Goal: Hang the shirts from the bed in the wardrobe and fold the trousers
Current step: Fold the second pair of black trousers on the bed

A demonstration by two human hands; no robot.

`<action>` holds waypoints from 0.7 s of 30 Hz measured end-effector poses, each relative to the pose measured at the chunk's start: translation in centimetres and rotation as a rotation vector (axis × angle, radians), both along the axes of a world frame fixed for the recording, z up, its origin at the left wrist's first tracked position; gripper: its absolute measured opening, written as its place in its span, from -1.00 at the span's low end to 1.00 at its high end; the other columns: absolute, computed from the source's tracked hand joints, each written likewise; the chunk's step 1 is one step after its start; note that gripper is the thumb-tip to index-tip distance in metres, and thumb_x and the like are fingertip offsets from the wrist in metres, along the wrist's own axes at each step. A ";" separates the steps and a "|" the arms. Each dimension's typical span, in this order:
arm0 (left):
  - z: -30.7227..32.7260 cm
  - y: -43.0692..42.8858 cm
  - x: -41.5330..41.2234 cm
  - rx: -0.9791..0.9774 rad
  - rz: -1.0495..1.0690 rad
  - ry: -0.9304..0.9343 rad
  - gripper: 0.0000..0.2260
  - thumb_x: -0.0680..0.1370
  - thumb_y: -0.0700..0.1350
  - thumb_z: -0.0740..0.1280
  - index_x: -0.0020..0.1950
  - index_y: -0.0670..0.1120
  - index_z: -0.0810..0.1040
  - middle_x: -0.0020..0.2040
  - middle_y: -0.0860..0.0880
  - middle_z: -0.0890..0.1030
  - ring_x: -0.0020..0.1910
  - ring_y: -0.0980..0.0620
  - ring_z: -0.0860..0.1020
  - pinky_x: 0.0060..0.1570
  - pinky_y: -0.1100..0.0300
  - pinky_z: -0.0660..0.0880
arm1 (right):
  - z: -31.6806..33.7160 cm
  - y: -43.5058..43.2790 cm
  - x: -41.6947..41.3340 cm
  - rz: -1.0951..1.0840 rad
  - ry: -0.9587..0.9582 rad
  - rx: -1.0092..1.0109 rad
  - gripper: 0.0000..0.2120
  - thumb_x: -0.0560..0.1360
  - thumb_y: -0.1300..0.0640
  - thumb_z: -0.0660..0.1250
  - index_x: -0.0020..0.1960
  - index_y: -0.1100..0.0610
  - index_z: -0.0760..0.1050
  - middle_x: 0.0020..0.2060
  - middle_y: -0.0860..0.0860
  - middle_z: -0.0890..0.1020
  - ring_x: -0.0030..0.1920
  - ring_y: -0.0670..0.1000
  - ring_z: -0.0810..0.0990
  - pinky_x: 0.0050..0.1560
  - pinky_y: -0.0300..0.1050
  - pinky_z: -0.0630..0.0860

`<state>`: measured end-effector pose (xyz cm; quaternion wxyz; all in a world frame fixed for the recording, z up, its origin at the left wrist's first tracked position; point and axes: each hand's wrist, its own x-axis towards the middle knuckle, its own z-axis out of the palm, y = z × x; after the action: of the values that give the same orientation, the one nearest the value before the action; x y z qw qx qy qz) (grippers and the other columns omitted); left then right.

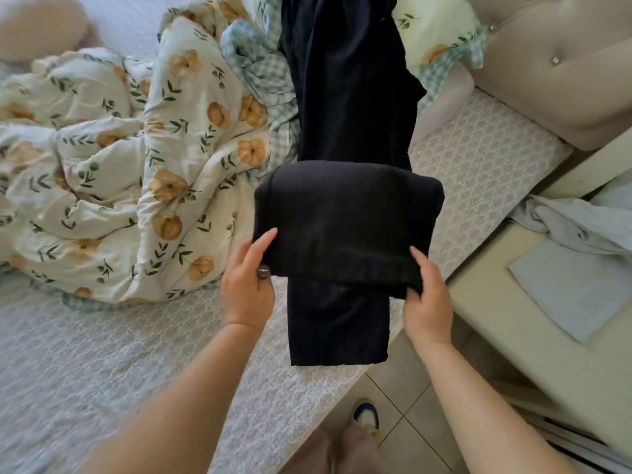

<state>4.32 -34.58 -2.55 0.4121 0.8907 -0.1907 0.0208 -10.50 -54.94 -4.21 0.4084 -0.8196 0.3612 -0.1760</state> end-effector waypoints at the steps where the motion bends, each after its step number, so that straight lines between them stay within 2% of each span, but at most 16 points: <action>1: -2.1 0.7 -1.3 0.138 0.006 0.250 -0.42 0.50 -0.41 0.13 0.39 0.10 0.42 0.21 -0.01 0.51 0.08 0.07 0.49 -0.04 0.41 0.38 | -2.0 0.9 -0.9 0.010 0.189 0.159 -0.51 0.55 0.29 0.14 0.45 0.00 0.26 0.28 -0.09 0.44 0.26 0.00 0.44 0.13 -0.22 0.37; 2: -4.7 1.5 -2.5 0.284 -0.004 0.516 -0.48 0.58 -0.34 0.13 0.41 0.16 0.37 0.23 -0.01 0.52 0.01 0.06 0.54 -0.20 0.47 0.36 | -4.2 1.8 -1.9 0.003 0.374 0.320 -0.52 0.59 0.24 0.12 0.47 -0.04 0.21 0.34 -0.05 0.42 0.25 0.03 0.45 0.10 -0.17 0.40; 3: -7.3 2.2 -3.7 0.406 -0.031 0.733 -0.55 0.63 -0.25 0.10 0.42 0.18 0.36 0.19 -0.02 0.55 -0.17 0.07 0.55 -0.39 0.49 0.32 | -6.2 2.5 -2.9 -0.024 0.510 0.453 -0.52 0.61 0.22 0.09 0.49 -0.07 0.18 0.33 -0.01 0.43 0.16 0.04 0.51 0.01 -0.18 0.45; 4: -9.6 2.7 -4.7 0.479 -0.058 0.870 -0.60 0.65 -0.20 0.09 0.41 0.16 0.38 0.15 -0.05 0.57 -0.38 0.10 0.48 -0.53 0.46 0.26 | -7.9 3.0 -3.7 -0.054 0.594 0.532 -0.51 0.61 0.23 0.07 0.48 -0.11 0.18 0.27 0.01 0.48 0.01 0.02 0.55 -0.15 -0.23 0.47; 5: -11.5 3.3 -5.3 0.506 -0.055 0.949 -0.63 0.65 -0.21 0.08 0.38 0.12 0.43 0.13 -0.07 0.59 -0.50 0.13 0.38 -0.59 0.43 0.23 | -9.2 3.3 -4.4 -0.081 0.631 0.561 -0.50 0.61 0.25 0.05 0.47 -0.12 0.20 0.19 0.00 0.52 -0.14 -0.01 0.55 -0.30 -0.27 0.44; 6: -13.0 3.6 -5.7 0.474 -0.025 0.989 -0.63 0.65 -0.25 0.08 0.31 0.09 0.50 0.14 -0.09 0.59 -0.55 0.14 0.33 -0.60 0.40 0.24 | -10.2 3.4 -4.7 -0.110 0.632 0.563 -0.49 0.59 0.28 0.05 0.46 -0.12 0.23 0.14 -0.01 0.54 -0.19 -0.03 0.54 -0.38 -0.30 0.40; 8: -15.2 4.3 -6.1 0.341 0.061 1.035 -0.59 0.61 -0.33 0.10 0.11 0.12 0.59 0.13 -0.12 0.60 -0.50 0.07 0.43 -0.55 0.33 0.33 | -11.7 3.5 -5.2 -0.128 0.593 0.500 -0.46 0.54 0.34 0.08 0.43 -0.07 0.31 0.25 -0.02 0.49 -0.06 -0.05 0.51 -0.23 -0.30 0.42; 10: -16.2 4.4 -6.5 0.233 0.145 1.067 -0.60 0.58 -0.36 0.14 -0.07 0.11 0.61 0.02 -0.16 0.63 -0.31 -0.08 0.54 -0.39 0.13 0.48 | -12.1 3.5 -5.1 -0.132 0.556 0.390 -0.48 0.47 0.39 0.14 0.34 -0.01 0.42 0.24 -0.02 0.49 0.02 -0.06 0.45 -0.05 -0.24 0.39; 11: -16.4 4.3 -6.7 0.175 0.197 1.095 -0.63 0.57 -0.37 0.15 -0.09 0.05 0.62 -0.02 -0.20 0.63 -0.24 -0.13 0.56 -0.30 0.04 0.53 | -12.0 3.4 -5.1 -0.142 0.540 0.374 -0.50 0.45 0.40 0.16 0.29 0.01 0.46 0.21 -0.01 0.51 0.00 -0.07 0.45 -0.04 -0.23 0.38; 12: -16.4 4.2 -6.7 0.126 0.241 1.116 -0.65 0.57 -0.38 0.15 -0.07 -0.01 0.64 -0.05 -0.22 0.62 -0.21 -0.13 0.56 -0.29 0.06 0.56 | -11.9 3.2 -4.9 -0.153 0.516 0.383 -0.52 0.44 0.41 0.17 0.25 0.02 0.49 0.18 0.00 0.53 0.00 -0.05 0.46 -0.03 -0.22 0.40; 13: -16.2 3.9 -6.4 0.083 0.267 1.120 -0.66 0.57 -0.38 0.15 -0.06 -0.04 0.64 -0.06 -0.20 0.61 -0.20 -0.09 0.57 -0.35 0.16 0.56 | -11.5 2.7 -4.3 -0.160 0.490 0.405 -0.54 0.45 0.40 0.17 0.24 0.02 0.50 0.18 0.02 0.54 0.03 -0.02 0.49 0.00 -0.19 0.43; 15: -15.0 3.2 -5.0 -0.029 0.265 1.057 -0.63 0.57 -0.39 0.15 -0.09 0.00 0.63 -0.01 -0.09 0.60 -0.13 0.02 0.60 -0.33 0.37 0.52 | -10.3 1.6 -2.5 -0.163 0.432 0.432 -0.54 0.47 0.38 0.15 0.26 0.01 0.49 0.21 0.02 0.53 0.16 0.02 0.50 0.13 -0.18 0.44; 17: -13.2 2.5 -3.5 -0.114 0.218 0.841 -0.60 0.56 -0.41 0.17 -0.10 0.06 0.62 -0.01 0.03 0.60 -0.05 0.15 0.60 -0.22 0.43 0.51 | -8.9 0.8 -0.6 -0.188 0.274 0.360 -0.51 0.49 0.40 0.11 0.30 0.00 0.46 0.21 -0.11 0.50 0.25 -0.08 0.44 0.20 -0.32 0.35; 19: -11.9 2.2 -3.1 -0.080 0.123 0.515 -0.64 0.53 -0.41 0.22 -0.01 0.04 0.61 -0.02 0.18 0.57 -0.02 0.30 0.54 -0.09 0.50 0.44 | -7.8 0.9 0.1 -0.186 0.077 0.219 -0.46 0.45 0.45 0.08 0.30 0.02 0.44 0.13 -0.27 0.46 0.21 -0.26 0.39 0.16 -0.54 0.26; 20: -12.3 2.3 -3.5 -0.060 0.103 0.406 -0.67 0.53 -0.38 0.25 0.05 0.03 0.59 -0.02 0.22 0.54 -0.02 0.33 0.52 -0.07 0.51 0.41 | -7.8 1.2 -0.1 -0.174 0.039 0.169 -0.45 0.44 0.47 0.08 0.30 0.04 0.44 0.13 -0.28 0.46 0.18 -0.32 0.37 0.14 -0.60 0.24; 21: -12.8 2.4 -4.2 -0.031 0.097 0.404 -0.70 0.54 -0.33 0.27 0.10 0.05 0.57 -0.01 0.23 0.53 -0.02 0.30 0.51 -0.08 0.49 0.41 | -8.3 1.6 -0.6 -0.158 0.059 0.165 -0.46 0.44 0.48 0.09 0.30 0.06 0.44 0.16 -0.22 0.47 0.18 -0.32 0.36 0.14 -0.61 0.22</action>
<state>0.15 -32.14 -15.35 0.4541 0.8785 -0.0606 -0.1356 -11.10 -53.30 -12.51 0.4484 -0.7571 0.4497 -0.1529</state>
